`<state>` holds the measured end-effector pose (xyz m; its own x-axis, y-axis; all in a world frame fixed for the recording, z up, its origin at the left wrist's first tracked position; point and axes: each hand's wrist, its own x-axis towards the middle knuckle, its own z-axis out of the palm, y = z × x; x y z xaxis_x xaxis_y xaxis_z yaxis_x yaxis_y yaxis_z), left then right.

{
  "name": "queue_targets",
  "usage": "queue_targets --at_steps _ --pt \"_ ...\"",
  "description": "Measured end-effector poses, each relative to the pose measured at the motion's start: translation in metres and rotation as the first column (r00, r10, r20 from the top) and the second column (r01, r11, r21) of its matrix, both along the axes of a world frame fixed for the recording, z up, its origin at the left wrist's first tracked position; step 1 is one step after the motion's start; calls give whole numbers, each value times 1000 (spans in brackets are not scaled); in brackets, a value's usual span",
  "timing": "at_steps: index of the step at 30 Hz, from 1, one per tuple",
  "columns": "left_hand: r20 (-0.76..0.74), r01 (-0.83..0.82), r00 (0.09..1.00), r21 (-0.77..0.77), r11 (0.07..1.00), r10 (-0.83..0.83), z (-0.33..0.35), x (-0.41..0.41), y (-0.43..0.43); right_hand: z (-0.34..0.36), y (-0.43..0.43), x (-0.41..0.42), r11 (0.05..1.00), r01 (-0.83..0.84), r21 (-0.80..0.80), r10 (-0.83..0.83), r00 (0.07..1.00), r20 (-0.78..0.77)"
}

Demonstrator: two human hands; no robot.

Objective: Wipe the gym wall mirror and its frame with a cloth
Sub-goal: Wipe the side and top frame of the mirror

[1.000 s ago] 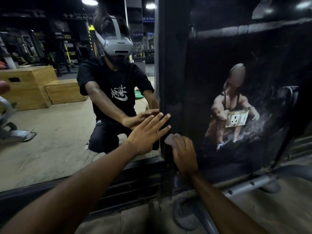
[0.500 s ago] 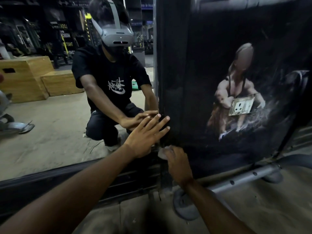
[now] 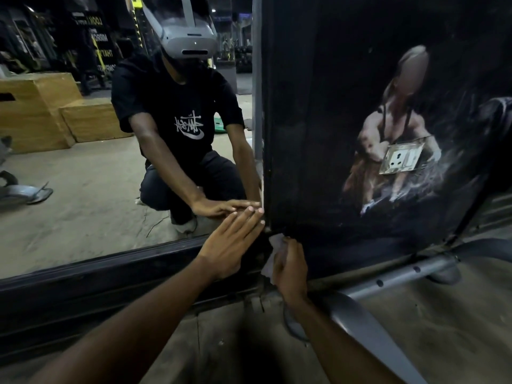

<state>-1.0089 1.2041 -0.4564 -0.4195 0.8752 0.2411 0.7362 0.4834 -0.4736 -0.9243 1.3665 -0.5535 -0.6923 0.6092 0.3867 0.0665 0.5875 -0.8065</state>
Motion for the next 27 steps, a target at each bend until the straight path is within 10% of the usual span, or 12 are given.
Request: queue_targets --at_steps 6,14,27 --pt "272 -83 958 -55 995 94 31 34 -42 52 -6 31 965 -236 113 166 888 429" --pt "656 -435 699 74 898 285 219 94 -111 266 -53 81 945 -319 78 251 855 453" --pt "516 -564 789 395 725 333 648 130 -207 696 -145 73 841 -486 238 459 873 164"
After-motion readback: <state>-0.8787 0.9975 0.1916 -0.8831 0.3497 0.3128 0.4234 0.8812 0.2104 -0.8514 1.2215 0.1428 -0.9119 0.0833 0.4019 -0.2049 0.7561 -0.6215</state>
